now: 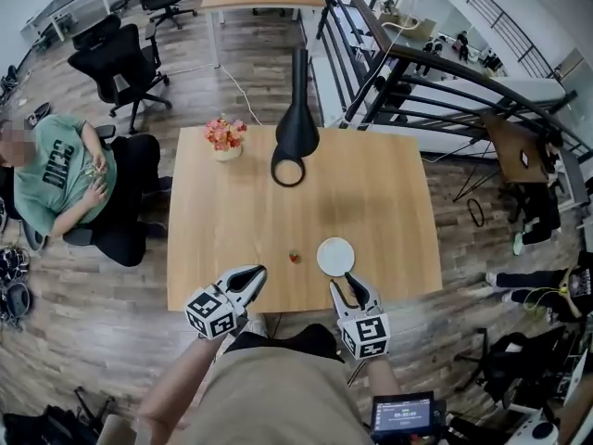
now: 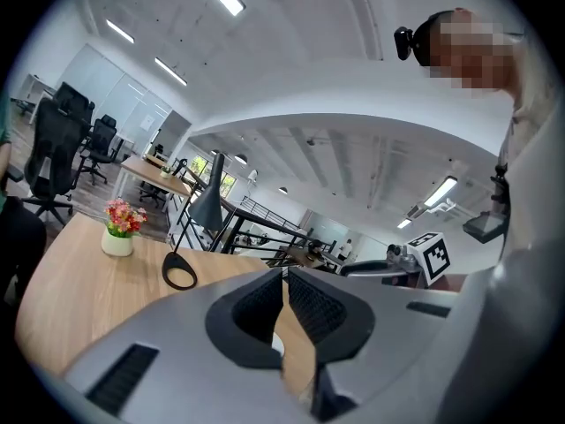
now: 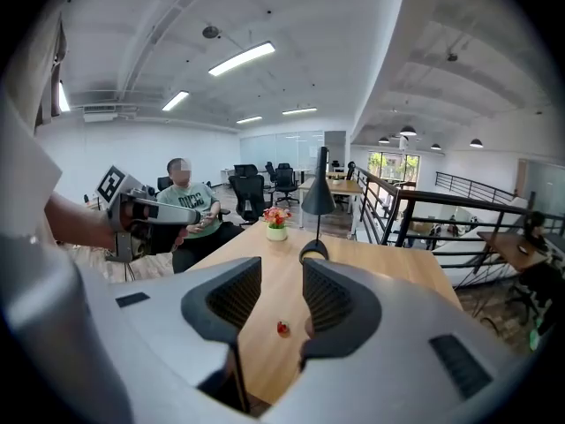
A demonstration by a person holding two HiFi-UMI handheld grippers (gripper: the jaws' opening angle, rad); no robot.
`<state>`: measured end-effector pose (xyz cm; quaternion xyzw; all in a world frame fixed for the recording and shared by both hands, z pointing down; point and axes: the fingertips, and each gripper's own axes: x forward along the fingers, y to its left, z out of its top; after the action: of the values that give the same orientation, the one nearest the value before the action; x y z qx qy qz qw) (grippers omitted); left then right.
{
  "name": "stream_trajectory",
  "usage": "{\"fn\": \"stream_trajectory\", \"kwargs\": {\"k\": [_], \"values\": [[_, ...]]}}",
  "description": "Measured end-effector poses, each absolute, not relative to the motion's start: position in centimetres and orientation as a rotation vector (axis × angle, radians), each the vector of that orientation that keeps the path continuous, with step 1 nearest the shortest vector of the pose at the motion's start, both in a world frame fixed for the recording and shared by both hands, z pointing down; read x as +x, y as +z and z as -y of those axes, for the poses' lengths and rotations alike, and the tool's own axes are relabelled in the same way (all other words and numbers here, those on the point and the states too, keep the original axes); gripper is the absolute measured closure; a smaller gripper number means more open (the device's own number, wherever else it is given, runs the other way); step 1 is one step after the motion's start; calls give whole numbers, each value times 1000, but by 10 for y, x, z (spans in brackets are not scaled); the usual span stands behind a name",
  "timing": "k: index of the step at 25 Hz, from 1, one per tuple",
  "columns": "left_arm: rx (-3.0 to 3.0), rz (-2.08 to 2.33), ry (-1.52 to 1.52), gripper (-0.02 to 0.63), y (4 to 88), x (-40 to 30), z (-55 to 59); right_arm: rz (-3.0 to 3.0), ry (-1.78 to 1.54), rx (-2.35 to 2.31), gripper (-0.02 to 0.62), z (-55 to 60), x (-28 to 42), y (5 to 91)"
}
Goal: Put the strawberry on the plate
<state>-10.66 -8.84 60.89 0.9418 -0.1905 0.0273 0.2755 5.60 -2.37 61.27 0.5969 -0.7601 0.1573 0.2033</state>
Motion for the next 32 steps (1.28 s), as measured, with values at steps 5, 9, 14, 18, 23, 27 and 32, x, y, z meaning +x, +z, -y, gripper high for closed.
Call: {"fn": "stream_trajectory", "kwargs": {"k": [5,9,14,18,23,27,32], "values": [[2496,590,57,601,618,-120,108,2160,481,1570,446,48,45,623],[2457,694,56,601,620,-117,120,2226,519,1501,446,73,50,621],[2412,859,13,601,607,-108,131,2304,539,1386,446,105,62,632],[2385,916,14,601,607,-95,135,2339,485,1288,446,122,68,633],[2383,943,53,601,609,-79,133,2371,560,1178,446,130,72,648],[2360,982,85,601,615,-75,134,2374,635,1119,446,134,77,663],[2326,1031,129,601,627,-74,138,2381,673,1052,446,145,81,679]]}}
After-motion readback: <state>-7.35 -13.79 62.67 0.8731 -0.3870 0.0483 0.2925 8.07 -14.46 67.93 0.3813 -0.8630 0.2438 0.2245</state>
